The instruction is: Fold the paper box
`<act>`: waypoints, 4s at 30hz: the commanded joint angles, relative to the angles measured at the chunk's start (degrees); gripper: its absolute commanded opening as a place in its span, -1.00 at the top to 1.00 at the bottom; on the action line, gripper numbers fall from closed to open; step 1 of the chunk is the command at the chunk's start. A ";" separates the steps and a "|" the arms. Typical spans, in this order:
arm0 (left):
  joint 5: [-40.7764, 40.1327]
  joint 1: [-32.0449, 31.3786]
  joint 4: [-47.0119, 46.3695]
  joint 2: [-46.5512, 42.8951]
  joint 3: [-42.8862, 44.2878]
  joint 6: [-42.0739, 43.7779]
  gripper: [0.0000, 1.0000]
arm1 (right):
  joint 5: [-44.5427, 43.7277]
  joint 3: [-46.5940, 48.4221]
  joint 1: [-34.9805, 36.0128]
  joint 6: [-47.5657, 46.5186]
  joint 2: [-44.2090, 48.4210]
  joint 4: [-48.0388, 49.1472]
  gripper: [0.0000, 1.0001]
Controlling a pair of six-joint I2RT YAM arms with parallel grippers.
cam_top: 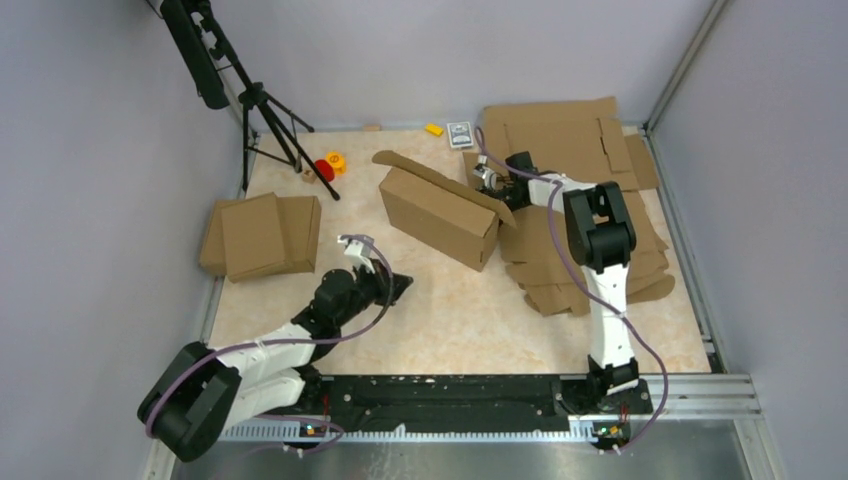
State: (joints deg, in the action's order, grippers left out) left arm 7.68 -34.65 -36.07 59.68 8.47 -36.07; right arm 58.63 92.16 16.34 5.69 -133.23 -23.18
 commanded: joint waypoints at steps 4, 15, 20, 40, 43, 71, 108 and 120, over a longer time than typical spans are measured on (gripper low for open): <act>-0.40 -0.24 5.65 -0.91 9.22 -4.01 1.00 | -4.26 -4.52 2.62 -2.09 8.70 -0.20 0.76; 3.07 2.11 7.49 3.03 17.12 -7.18 -0.27 | -9.52 -3.82 4.73 2.22 10.70 2.58 0.60; 4.45 3.59 7.72 3.86 19.77 -8.94 -0.64 | -10.13 -3.41 6.63 2.75 10.37 2.34 0.58; 17.36 4.26 20.33 -2.58 21.02 -10.91 -0.63 | -19.67 -21.29 15.74 11.59 26.05 7.35 0.59; 21.35 4.22 21.84 -2.57 20.01 -11.51 -0.61 | -20.88 -25.97 18.19 14.15 29.46 9.62 0.60; 24.67 12.97 41.99 -13.95 19.81 -11.32 -0.97 | -34.50 -15.96 24.35 12.44 33.24 -1.19 0.53; 37.96 16.28 51.68 -11.07 23.08 -3.93 -0.87 | -33.00 -25.48 22.22 13.69 42.44 6.52 0.44; 36.62 24.32 56.35 -13.78 29.57 -1.76 -0.90 | -28.33 -30.53 16.62 20.15 51.35 17.38 -0.14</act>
State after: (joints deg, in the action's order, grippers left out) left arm 44.12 -13.69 19.07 46.74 34.20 -40.18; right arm 29.91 60.40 33.12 23.24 -85.14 -12.12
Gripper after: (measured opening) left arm 0.952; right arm 0.512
